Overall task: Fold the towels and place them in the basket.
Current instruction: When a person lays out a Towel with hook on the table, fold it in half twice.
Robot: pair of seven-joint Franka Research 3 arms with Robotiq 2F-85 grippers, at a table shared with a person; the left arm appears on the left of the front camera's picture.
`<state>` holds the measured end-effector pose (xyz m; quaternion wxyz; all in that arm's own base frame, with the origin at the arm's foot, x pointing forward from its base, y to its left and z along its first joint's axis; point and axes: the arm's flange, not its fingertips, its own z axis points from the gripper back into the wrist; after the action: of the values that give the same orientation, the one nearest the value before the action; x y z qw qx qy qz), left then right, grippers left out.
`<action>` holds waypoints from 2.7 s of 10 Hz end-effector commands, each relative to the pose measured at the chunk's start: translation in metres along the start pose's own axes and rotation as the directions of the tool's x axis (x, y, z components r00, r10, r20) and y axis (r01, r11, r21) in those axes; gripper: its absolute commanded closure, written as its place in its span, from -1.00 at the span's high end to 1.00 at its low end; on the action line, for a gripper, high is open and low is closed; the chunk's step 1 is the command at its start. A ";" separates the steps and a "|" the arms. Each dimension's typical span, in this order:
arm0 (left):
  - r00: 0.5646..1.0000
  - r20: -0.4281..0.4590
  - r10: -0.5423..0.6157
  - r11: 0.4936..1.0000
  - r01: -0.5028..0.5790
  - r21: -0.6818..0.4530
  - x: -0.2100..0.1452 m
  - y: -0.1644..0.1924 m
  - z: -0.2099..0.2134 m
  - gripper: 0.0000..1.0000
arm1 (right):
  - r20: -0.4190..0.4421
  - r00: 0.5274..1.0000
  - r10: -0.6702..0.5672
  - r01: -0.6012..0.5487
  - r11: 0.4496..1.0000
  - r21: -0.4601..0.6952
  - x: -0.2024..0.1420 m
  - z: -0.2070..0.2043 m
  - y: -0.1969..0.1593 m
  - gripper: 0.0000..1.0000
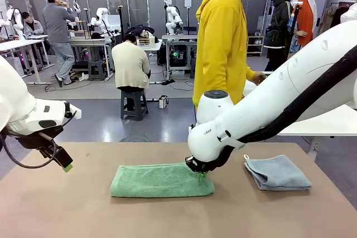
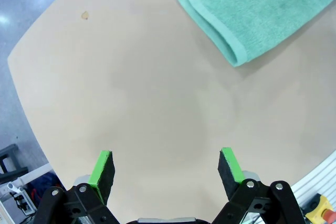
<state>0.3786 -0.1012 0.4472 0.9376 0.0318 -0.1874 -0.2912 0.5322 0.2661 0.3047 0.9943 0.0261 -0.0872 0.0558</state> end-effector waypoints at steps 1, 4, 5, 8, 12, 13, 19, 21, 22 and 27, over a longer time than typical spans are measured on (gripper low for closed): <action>1.000 -0.002 0.002 1.000 -0.002 0.009 0.000 -0.001 0.001 1.00 | -0.006 0.997 0.081 -0.081 0.993 -0.086 -0.005 0.039 -0.025 -1.00; 1.000 -0.002 0.002 1.000 -0.002 0.009 0.000 -0.001 0.001 1.00 | 0.110 0.989 0.101 -0.085 0.986 -0.143 -0.010 0.088 -0.020 -1.00; 1.000 -0.002 0.002 1.000 -0.002 0.009 0.000 -0.001 0.001 1.00 | 0.125 0.985 0.119 -0.101 0.984 -0.147 -0.008 0.105 -0.014 -1.00; 1.000 -0.002 0.002 1.000 -0.002 0.009 0.000 -0.001 0.001 1.00 | 0.116 0.974 0.193 -0.186 0.980 -0.074 -0.005 0.136 0.038 -1.00; 1.000 -0.002 0.002 1.000 -0.002 0.009 0.000 -0.001 0.001 1.00 | 0.028 0.982 0.188 -0.189 0.981 0.037 -0.003 0.111 0.108 -1.00; 1.000 -0.002 0.002 1.000 -0.002 0.009 0.000 -0.001 0.001 1.00 | 0.025 0.987 0.158 -0.160 0.985 0.072 -0.002 0.103 0.117 -1.00; 1.000 -0.002 0.002 1.000 -0.002 0.009 0.000 -0.001 0.001 1.00 | 0.045 0.997 0.056 -0.060 0.994 0.089 -0.001 0.053 0.160 -1.00; 1.000 -0.002 0.002 1.000 -0.002 0.009 0.000 -0.001 0.001 1.00 | 0.053 0.997 0.060 -0.065 0.993 0.096 -0.001 0.049 0.160 -0.23; 1.000 -0.002 0.002 1.000 -0.002 0.009 0.000 -0.001 0.001 1.00 | 0.059 0.996 0.067 -0.073 0.992 0.100 -0.002 0.050 0.160 0.09; 1.000 -0.002 0.002 1.000 -0.002 0.009 0.000 -0.001 0.001 1.00 | 0.061 0.997 0.057 -0.066 0.985 0.159 -0.005 0.063 0.148 1.00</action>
<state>0.3787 -0.1010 0.4474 0.9376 0.0315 -0.1876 -0.2910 0.5060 0.4168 0.3700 0.9850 0.0900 -0.1051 0.1031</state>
